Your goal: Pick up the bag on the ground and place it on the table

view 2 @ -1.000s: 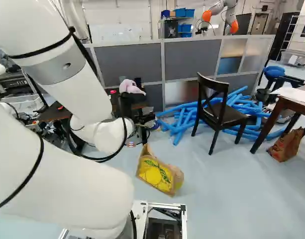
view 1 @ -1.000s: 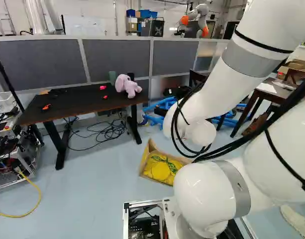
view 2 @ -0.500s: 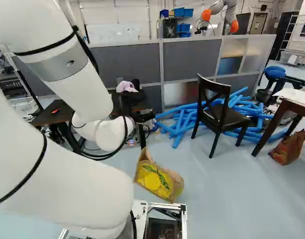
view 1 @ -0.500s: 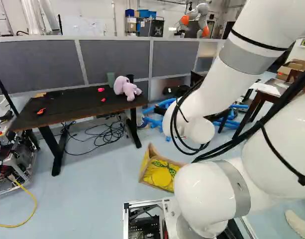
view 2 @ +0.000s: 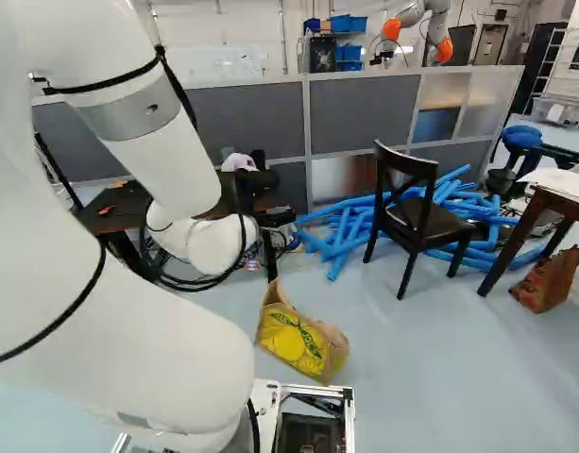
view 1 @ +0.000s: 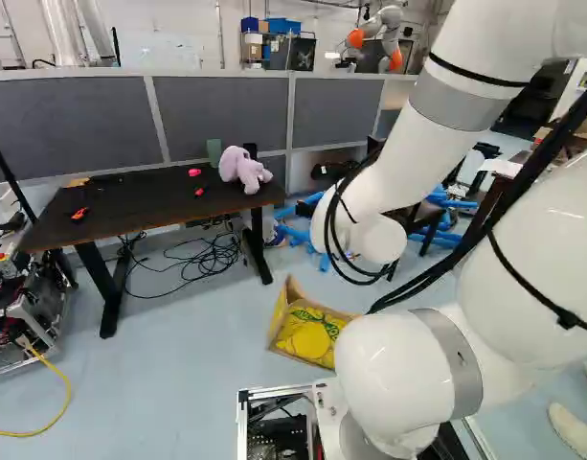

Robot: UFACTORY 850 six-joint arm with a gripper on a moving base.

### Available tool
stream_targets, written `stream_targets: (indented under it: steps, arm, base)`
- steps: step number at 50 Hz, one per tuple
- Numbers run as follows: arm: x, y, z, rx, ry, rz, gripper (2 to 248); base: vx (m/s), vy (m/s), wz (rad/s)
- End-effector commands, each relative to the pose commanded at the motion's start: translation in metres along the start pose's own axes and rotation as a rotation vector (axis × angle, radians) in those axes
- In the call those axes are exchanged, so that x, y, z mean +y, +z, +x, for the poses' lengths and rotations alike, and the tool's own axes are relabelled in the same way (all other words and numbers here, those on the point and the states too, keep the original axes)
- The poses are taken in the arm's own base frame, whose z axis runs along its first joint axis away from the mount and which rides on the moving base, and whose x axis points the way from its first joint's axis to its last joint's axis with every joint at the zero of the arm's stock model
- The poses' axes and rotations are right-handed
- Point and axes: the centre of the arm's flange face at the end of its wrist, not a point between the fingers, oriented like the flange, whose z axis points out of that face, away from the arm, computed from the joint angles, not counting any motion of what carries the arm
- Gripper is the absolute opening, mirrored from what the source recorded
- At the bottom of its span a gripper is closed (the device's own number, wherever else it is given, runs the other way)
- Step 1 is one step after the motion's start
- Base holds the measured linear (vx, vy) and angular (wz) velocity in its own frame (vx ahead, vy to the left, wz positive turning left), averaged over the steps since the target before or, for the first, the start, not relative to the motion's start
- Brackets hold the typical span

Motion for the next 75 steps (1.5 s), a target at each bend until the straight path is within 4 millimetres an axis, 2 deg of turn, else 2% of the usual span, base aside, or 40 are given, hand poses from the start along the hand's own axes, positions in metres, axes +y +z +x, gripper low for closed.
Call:
stream_targets:
  steps: [24,44,75]
  arm:
    - [0.001,0.04,-0.013,-0.177,-0.014,0.012,247]
    - [0.003,0.068,-0.034,-0.362,-0.024,0.019,247]
    - [0.02,0.117,-0.064,-0.614,-0.014,0.0,247]
  base:
    - [0.0,0.0,0.0]
    - [0.0,0.0,0.0]
    - [0.0,0.0,0.0]
